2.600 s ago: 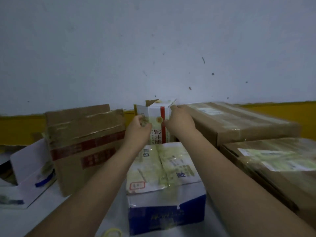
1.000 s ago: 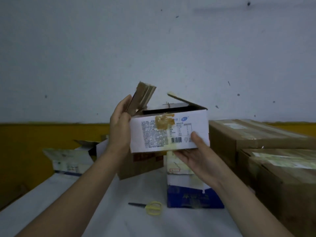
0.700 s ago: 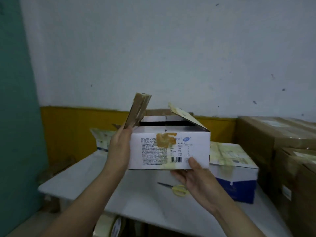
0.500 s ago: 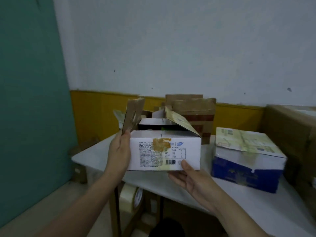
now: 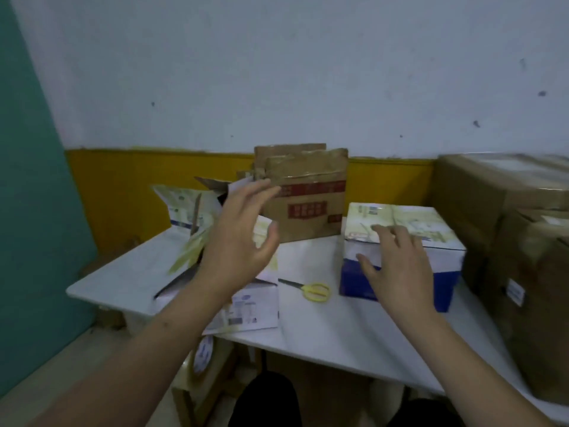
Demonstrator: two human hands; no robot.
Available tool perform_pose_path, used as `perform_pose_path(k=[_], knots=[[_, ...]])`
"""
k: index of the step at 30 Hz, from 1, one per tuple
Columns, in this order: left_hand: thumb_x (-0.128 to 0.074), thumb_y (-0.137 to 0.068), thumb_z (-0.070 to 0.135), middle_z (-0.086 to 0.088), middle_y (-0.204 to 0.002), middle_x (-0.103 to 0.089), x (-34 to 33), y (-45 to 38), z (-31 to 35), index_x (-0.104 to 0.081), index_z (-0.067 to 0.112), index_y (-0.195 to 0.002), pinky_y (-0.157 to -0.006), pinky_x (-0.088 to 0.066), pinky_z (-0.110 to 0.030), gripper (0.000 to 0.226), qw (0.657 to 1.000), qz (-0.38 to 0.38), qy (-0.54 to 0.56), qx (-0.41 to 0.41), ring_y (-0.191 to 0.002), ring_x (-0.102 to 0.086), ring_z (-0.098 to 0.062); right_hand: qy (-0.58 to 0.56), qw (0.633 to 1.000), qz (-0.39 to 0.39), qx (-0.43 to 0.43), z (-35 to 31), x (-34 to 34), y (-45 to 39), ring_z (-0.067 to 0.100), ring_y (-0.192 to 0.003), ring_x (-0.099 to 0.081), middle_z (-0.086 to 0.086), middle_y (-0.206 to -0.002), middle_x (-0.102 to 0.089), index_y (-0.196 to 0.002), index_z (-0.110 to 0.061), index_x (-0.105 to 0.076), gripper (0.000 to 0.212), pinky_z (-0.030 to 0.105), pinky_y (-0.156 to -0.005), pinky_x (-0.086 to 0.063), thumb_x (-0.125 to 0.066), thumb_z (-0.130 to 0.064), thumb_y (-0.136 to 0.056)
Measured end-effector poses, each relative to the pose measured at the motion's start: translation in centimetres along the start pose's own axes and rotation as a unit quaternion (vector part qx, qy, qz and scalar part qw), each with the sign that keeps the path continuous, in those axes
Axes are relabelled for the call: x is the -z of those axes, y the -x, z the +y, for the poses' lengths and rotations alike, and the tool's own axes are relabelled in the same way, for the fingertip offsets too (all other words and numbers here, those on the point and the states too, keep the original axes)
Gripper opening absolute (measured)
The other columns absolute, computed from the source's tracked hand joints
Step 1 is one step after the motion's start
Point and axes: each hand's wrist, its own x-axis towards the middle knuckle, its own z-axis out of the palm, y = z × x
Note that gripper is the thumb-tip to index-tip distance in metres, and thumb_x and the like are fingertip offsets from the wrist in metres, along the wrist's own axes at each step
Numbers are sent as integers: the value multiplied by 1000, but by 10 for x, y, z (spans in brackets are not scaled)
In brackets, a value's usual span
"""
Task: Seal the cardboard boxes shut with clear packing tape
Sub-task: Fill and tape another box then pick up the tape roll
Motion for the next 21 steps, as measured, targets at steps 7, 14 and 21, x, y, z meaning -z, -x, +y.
perform_pose_path(k=[7, 14, 21], knots=[[-57, -99, 42, -11, -161, -22, -185, -65, 51, -29, 33, -157, -108, -42, -44, 64, 926, -368, -68, 44, -139, -34, -36, 168, 964, -203, -35, 81, -30, -70, 30, -150, -20, -2, -163, -26, -155, -34, -25, 62, 62, -119, 2, -34, -61, -99], [-51, -105, 14, -20, -133, -57, -320, -123, 33, -41, 31, -153, -87, -47, -35, 52, 927, -341, 45, 147, -115, -59, -35, 167, 952, -248, -58, 143, -85, -160, 27, -153, -7, 1, -166, -12, -157, -29, -17, 56, 54, -121, 6, -37, -38, -106], [-38, -103, 3, -20, -129, -61, -391, -160, 23, -36, 25, -156, -94, -51, -42, 57, 933, -312, 44, 175, -114, -60, -32, 223, 926, -258, -161, 156, -139, -222, 34, -152, 2, 10, -166, 9, -159, -16, 0, 77, 50, -122, 0, -48, -26, -100]])
